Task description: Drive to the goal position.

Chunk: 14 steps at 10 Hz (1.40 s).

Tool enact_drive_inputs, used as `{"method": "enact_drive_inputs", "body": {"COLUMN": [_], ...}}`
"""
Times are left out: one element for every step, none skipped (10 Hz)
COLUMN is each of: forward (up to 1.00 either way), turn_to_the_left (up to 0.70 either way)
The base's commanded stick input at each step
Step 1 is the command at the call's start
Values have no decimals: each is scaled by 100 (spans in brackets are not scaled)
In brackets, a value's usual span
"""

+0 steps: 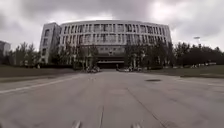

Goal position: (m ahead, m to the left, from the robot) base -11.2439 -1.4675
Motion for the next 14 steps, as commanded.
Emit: {"method": "enact_drive_inputs", "body": {"forward": [100,100,100,100,100,83,64,45,24,3,0,0,0,0], "turn_to_the_left": [-12,-24,-16,-1,0,0,0,-11,-43,-75,-80,-80,-80,-80]}}
